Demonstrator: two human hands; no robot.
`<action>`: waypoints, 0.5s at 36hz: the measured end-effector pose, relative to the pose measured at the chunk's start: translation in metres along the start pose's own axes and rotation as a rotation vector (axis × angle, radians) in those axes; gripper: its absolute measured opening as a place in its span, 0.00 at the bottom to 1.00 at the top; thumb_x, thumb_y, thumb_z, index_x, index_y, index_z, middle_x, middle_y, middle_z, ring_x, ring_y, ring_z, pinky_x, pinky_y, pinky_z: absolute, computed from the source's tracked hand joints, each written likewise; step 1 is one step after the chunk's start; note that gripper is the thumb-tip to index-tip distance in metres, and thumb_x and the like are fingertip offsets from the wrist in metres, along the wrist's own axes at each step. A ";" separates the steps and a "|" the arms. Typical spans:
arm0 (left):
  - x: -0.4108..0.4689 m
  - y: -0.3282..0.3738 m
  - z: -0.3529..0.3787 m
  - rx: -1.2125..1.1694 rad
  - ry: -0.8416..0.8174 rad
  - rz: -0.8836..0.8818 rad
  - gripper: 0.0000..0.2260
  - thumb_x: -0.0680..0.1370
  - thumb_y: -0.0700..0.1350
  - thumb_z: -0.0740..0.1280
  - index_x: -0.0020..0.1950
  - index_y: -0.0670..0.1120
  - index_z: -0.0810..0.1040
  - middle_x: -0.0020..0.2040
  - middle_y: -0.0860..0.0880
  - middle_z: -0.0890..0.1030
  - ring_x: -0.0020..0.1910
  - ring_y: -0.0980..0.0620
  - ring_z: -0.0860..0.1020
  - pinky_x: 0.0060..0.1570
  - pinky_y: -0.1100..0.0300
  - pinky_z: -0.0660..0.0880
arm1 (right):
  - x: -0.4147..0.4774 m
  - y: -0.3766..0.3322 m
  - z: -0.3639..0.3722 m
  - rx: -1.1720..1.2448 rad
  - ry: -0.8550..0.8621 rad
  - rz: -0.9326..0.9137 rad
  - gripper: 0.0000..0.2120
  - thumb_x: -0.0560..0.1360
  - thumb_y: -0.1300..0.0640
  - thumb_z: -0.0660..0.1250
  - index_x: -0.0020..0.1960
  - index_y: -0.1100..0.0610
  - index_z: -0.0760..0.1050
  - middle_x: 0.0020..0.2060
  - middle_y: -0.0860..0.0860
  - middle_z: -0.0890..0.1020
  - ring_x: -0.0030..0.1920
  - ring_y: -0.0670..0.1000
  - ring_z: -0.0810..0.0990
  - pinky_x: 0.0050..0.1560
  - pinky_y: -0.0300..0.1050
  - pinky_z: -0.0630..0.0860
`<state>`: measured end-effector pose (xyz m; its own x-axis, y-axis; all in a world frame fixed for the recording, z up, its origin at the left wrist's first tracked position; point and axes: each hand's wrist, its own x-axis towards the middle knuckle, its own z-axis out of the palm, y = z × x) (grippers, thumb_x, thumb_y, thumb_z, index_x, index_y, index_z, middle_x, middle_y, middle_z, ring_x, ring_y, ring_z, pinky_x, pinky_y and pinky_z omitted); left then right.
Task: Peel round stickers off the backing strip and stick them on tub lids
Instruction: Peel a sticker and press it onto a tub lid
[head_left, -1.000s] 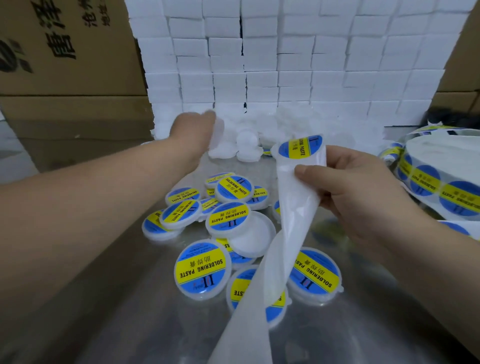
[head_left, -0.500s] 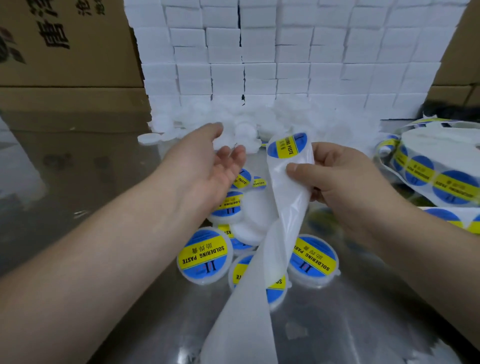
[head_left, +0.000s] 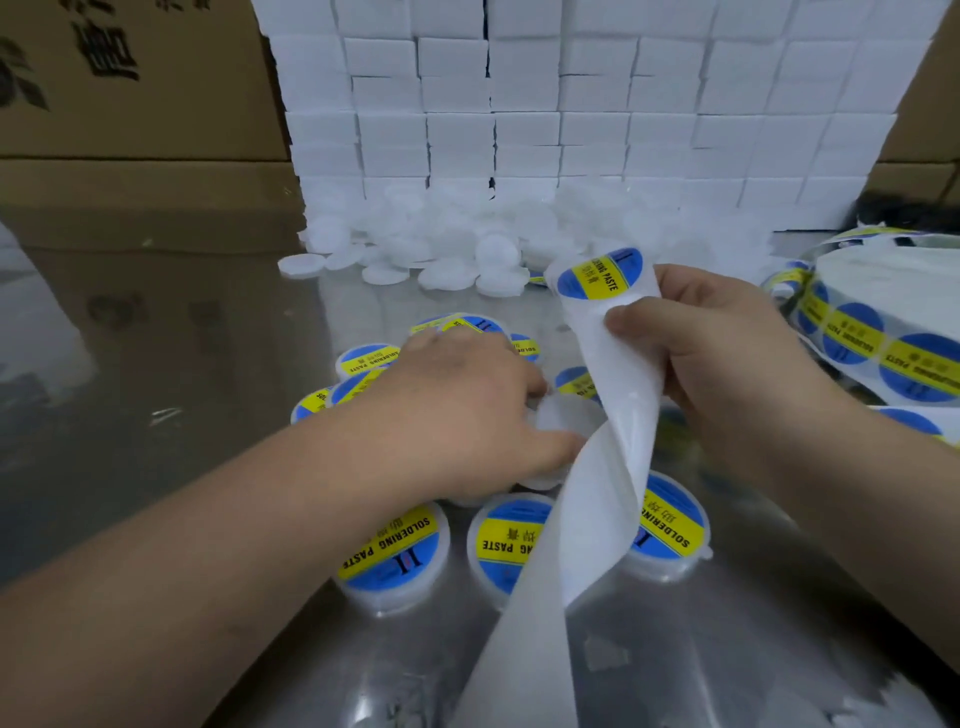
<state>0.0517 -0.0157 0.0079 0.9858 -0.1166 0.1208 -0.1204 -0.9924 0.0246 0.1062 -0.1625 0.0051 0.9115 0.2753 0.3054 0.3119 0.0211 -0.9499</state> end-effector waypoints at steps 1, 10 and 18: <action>0.001 0.001 0.002 0.006 0.017 0.002 0.28 0.65 0.72 0.54 0.51 0.55 0.78 0.52 0.54 0.77 0.55 0.51 0.72 0.54 0.56 0.67 | 0.000 0.000 0.000 0.004 -0.002 -0.006 0.11 0.71 0.65 0.64 0.37 0.54 0.81 0.36 0.55 0.84 0.41 0.60 0.83 0.46 0.59 0.79; 0.005 -0.005 0.004 -0.586 0.340 -0.140 0.07 0.71 0.52 0.67 0.36 0.52 0.73 0.35 0.56 0.75 0.34 0.62 0.72 0.30 0.71 0.65 | -0.002 -0.003 0.001 -0.015 -0.009 -0.010 0.09 0.71 0.65 0.64 0.40 0.54 0.80 0.38 0.54 0.85 0.41 0.56 0.83 0.47 0.61 0.78; 0.008 -0.010 -0.001 -0.951 0.532 -0.262 0.09 0.75 0.46 0.65 0.35 0.46 0.75 0.32 0.51 0.75 0.29 0.57 0.68 0.28 0.67 0.64 | -0.003 -0.007 0.002 -0.008 -0.021 -0.002 0.09 0.72 0.66 0.64 0.43 0.54 0.80 0.41 0.56 0.85 0.43 0.60 0.83 0.48 0.66 0.77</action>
<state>0.0605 -0.0071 0.0099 0.8459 0.3486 0.4035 -0.1812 -0.5237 0.8324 0.1009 -0.1616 0.0103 0.9051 0.2954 0.3058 0.3160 0.0140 -0.9487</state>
